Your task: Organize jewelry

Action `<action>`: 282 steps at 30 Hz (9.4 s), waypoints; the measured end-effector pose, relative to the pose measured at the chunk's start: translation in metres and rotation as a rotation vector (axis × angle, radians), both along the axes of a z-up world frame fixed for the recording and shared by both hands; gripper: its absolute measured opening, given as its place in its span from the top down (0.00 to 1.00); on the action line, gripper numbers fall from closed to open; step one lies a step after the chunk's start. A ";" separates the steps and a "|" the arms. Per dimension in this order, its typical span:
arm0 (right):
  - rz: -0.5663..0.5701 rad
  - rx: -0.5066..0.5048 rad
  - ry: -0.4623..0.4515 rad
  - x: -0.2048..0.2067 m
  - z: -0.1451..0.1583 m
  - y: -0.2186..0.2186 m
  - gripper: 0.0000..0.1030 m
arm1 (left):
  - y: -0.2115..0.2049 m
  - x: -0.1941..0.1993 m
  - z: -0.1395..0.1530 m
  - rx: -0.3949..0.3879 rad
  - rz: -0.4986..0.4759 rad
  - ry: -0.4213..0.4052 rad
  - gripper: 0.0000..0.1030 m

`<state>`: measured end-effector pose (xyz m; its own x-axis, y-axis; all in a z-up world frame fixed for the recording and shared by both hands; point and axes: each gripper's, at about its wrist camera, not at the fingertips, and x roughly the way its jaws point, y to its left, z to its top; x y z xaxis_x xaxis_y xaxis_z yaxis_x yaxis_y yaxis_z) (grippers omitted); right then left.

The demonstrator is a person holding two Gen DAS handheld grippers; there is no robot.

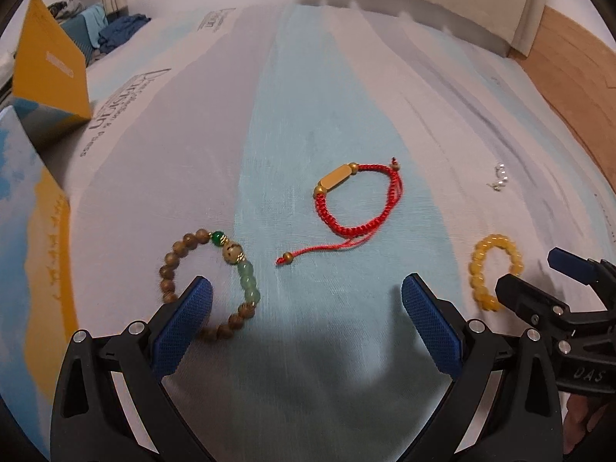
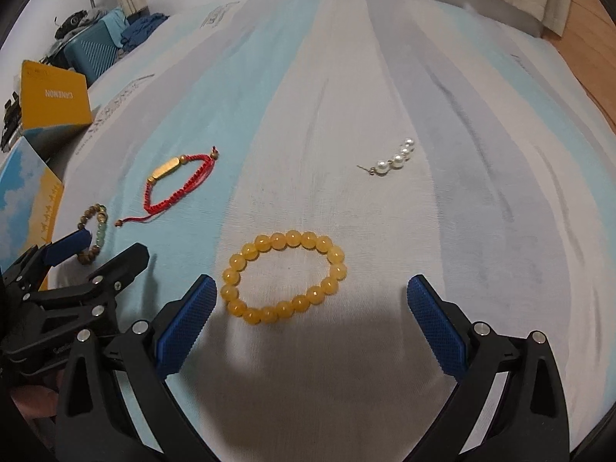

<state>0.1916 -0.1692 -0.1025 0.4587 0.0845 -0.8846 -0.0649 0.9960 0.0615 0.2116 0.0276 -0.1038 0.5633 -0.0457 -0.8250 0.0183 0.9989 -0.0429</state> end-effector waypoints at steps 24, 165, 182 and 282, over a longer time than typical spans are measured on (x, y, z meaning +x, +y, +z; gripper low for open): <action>-0.017 0.088 0.026 0.021 -0.013 -0.005 0.76 | 0.004 0.006 -0.004 0.038 0.010 -0.015 0.67; -0.003 0.180 -0.131 -0.042 0.130 0.019 0.91 | 0.044 -0.078 0.132 0.040 0.005 0.002 0.84; 0.059 0.167 -0.172 -0.063 0.174 0.071 0.91 | 0.090 -0.115 0.171 0.043 0.066 -0.045 0.83; 0.423 0.089 -0.016 -0.094 0.120 0.361 0.32 | 0.304 -0.219 0.118 0.020 0.370 0.058 0.48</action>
